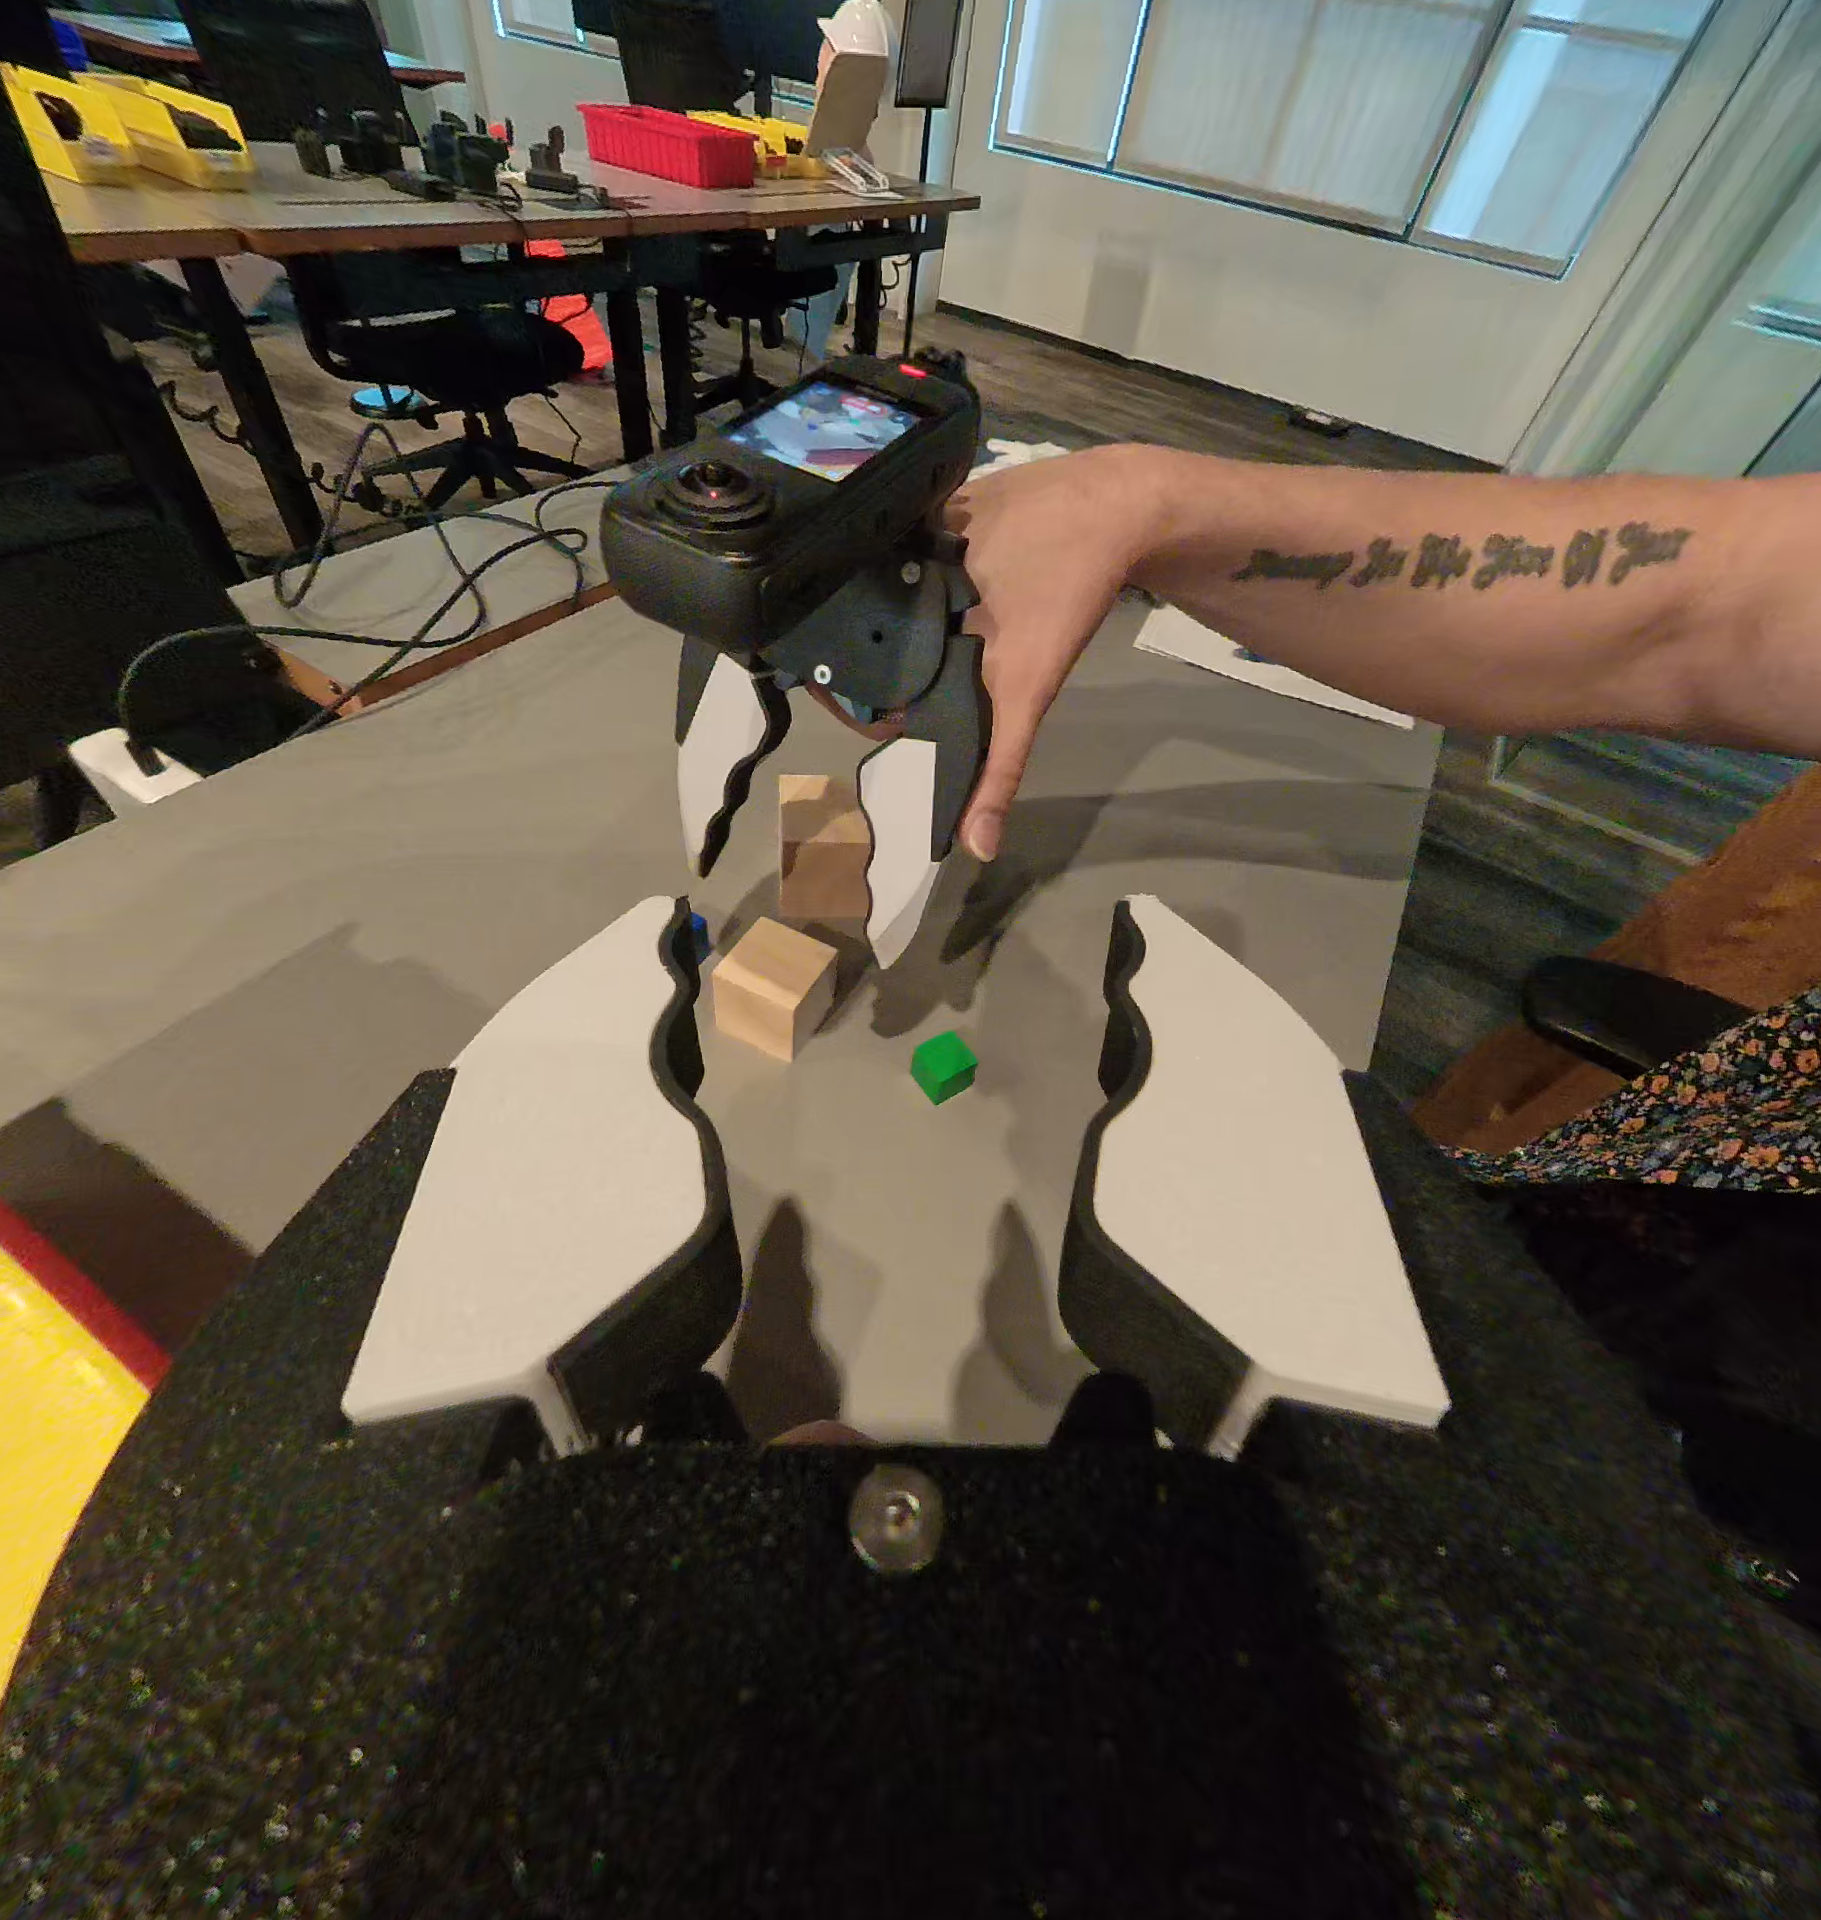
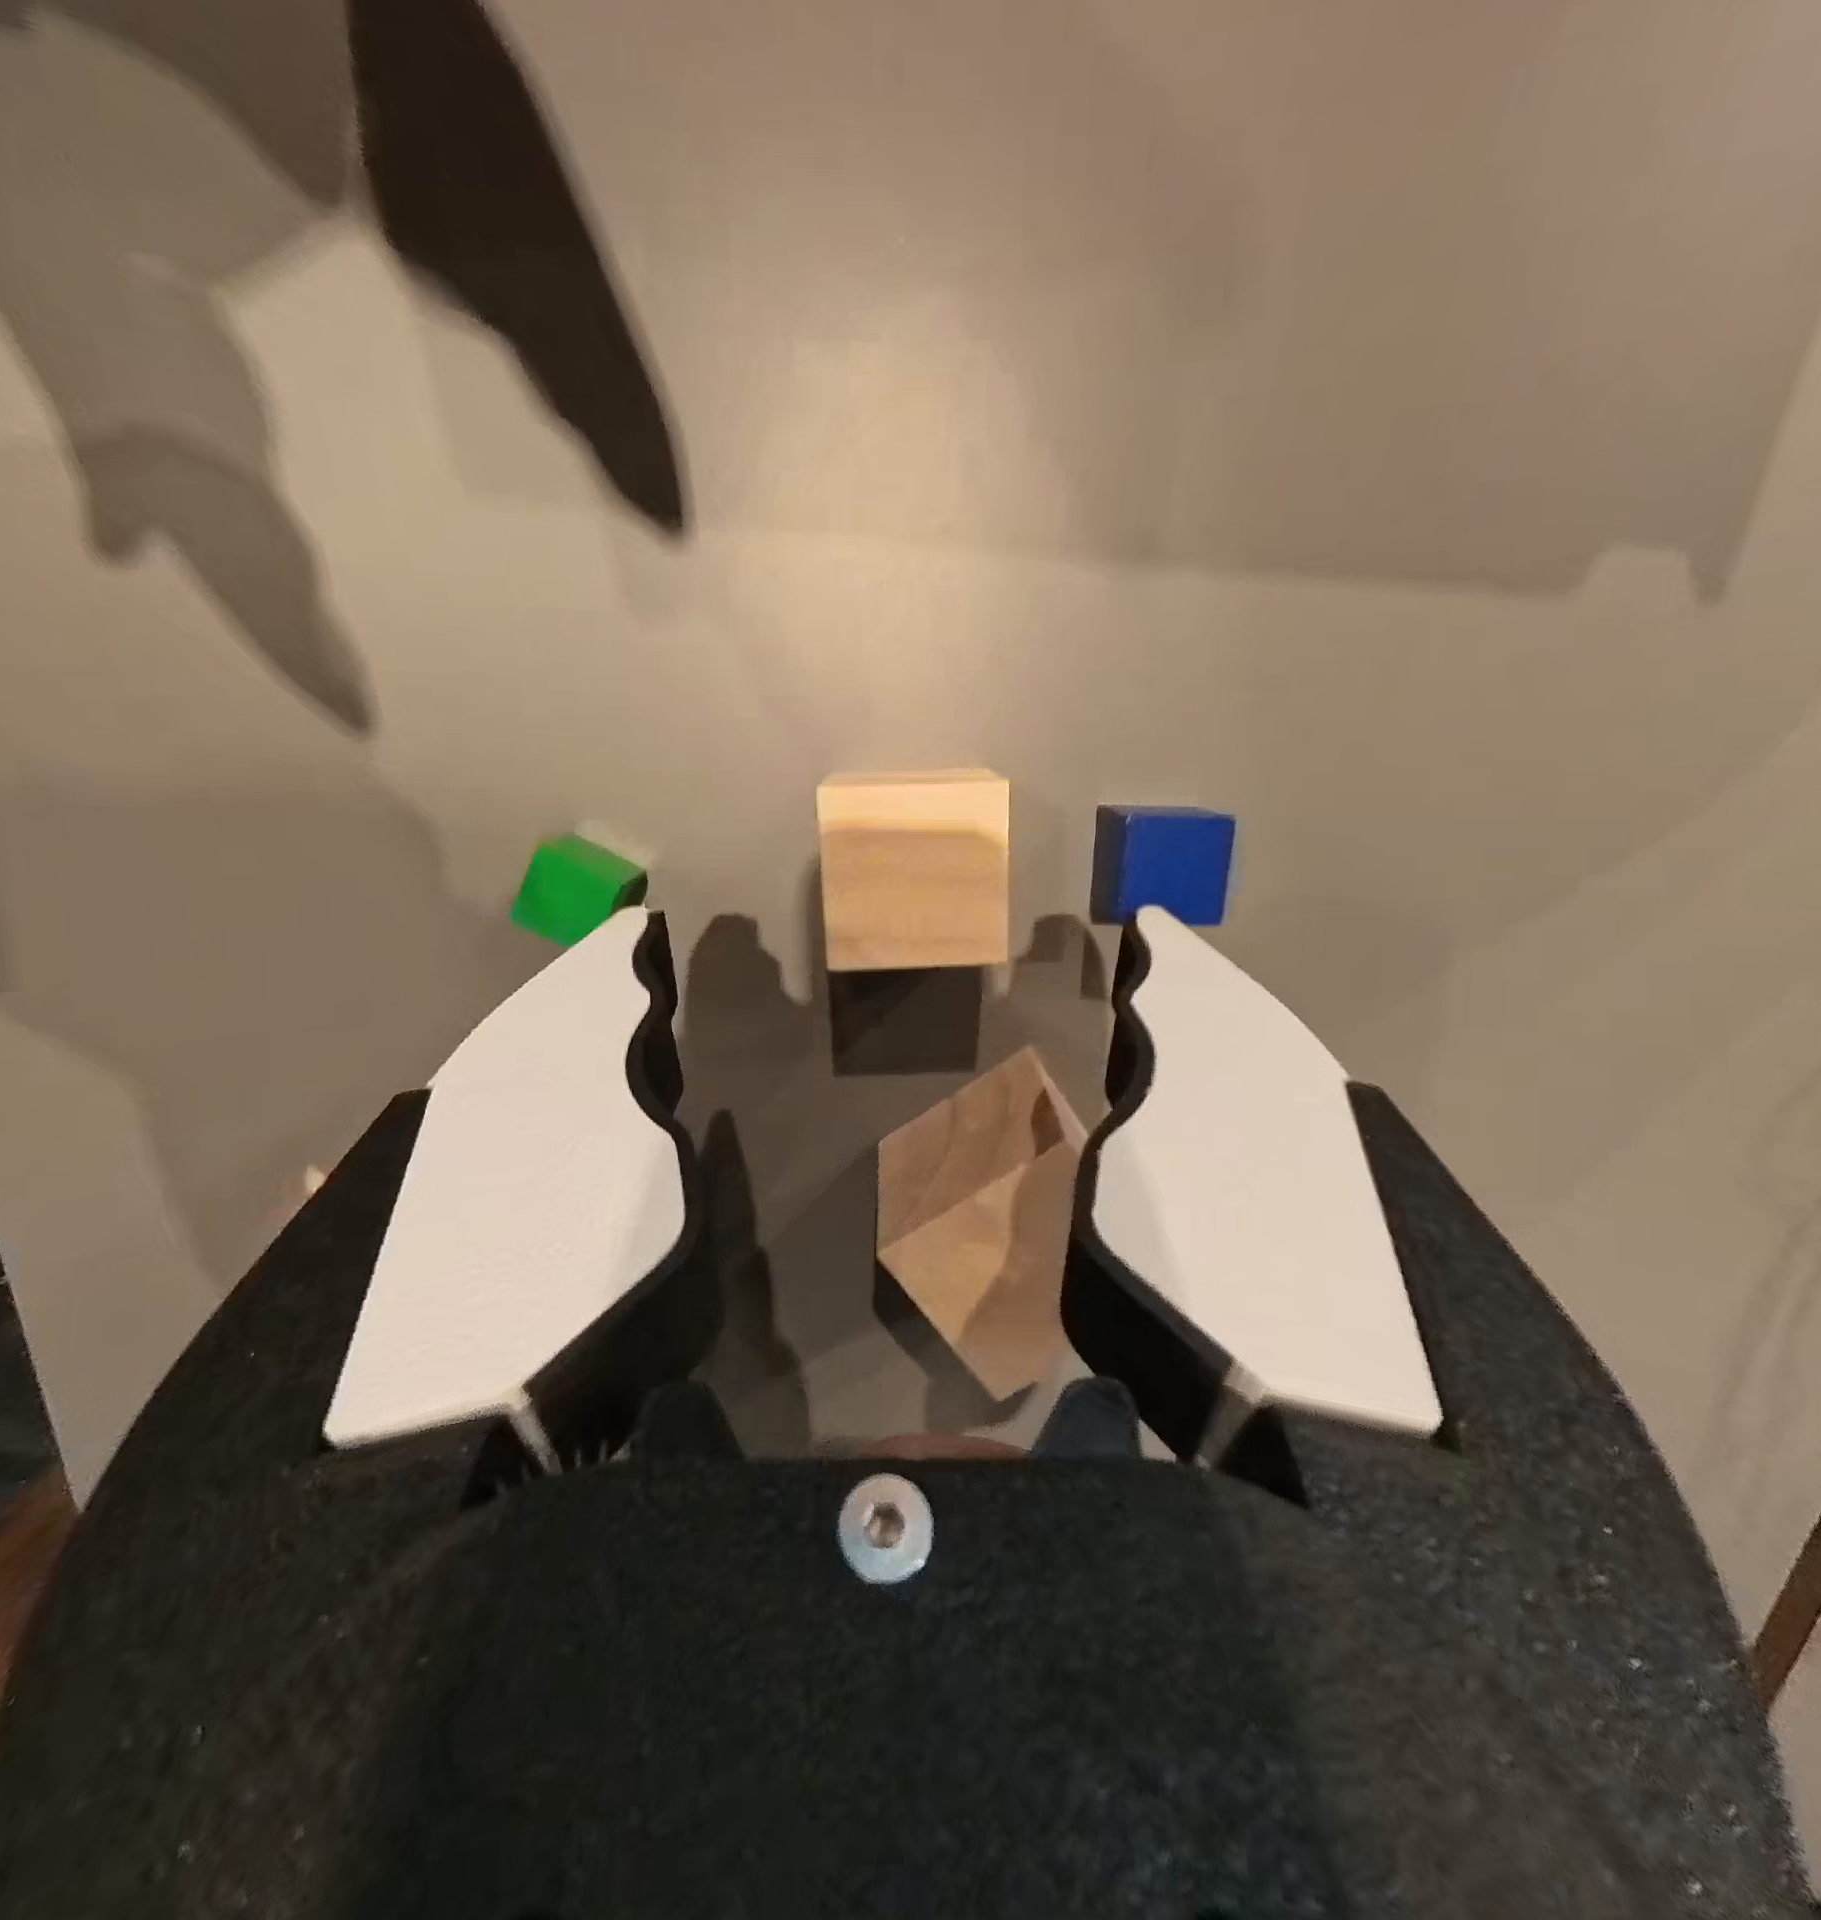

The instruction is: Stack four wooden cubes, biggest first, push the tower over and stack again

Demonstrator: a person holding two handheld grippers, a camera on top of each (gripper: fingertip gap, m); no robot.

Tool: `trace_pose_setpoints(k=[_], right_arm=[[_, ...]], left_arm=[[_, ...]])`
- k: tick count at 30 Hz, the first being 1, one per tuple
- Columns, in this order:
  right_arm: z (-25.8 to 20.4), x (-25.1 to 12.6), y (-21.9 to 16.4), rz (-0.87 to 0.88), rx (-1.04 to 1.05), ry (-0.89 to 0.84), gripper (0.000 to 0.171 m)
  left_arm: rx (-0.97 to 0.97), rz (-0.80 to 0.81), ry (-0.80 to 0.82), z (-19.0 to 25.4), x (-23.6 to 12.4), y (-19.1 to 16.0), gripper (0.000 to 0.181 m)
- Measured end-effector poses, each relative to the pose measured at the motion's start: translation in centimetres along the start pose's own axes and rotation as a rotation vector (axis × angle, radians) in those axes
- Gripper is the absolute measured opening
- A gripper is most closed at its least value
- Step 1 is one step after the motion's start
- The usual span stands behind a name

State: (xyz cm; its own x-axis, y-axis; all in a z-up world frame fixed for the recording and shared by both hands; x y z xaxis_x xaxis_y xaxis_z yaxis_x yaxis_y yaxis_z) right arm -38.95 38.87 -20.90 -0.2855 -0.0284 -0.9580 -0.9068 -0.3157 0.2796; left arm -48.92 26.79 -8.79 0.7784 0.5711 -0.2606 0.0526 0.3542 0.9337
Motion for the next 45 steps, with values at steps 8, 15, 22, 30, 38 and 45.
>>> trace_pose_setpoints(k=[8,15,22,30,38,45], right_arm=[[0.5,0.5,0.9,-0.038,-0.030,0.039,0.081],[0.7,0.8,0.8,-0.055,-0.018,0.040,0.081],[0.5,0.5,1.0,-0.038,0.003,0.052,0.060],[0.5,0.1,1.1,-0.033,-0.008,0.046,0.063],[0.4,1.9,0.3,-0.090,-0.012,0.057,0.069],[0.3,4.6,-0.9,-0.145,-0.017,0.050,0.070]], left_arm=[[-0.010,0.014,-0.007,-0.3,-0.5,0.2,0.072],[-0.006,0.021,-0.020,0.0,-0.6,0.4,0.070],[0.000,0.058,-0.041,0.6,-1.0,1.2,0.066],[0.008,0.055,-0.046,1.0,-0.9,1.4,0.065],[0.014,0.057,-0.048,1.2,-0.9,1.6,0.065],[0.010,0.059,-0.051,1.1,-0.9,1.7,0.064]])
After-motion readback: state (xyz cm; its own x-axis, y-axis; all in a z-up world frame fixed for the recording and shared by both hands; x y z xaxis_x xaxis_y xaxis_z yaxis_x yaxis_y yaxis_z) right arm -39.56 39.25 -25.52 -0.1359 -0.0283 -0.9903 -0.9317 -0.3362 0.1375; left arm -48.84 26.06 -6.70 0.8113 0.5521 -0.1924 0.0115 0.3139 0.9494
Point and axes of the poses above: each gripper's, where its closed fingertips meet, x out along the fingers, y out of its top, z = x × y across the jaws, the point moved 3 cm from there along -x, back along the fingers, and after that the axes turned 7 degrees about -x, right-handed, at the moved point
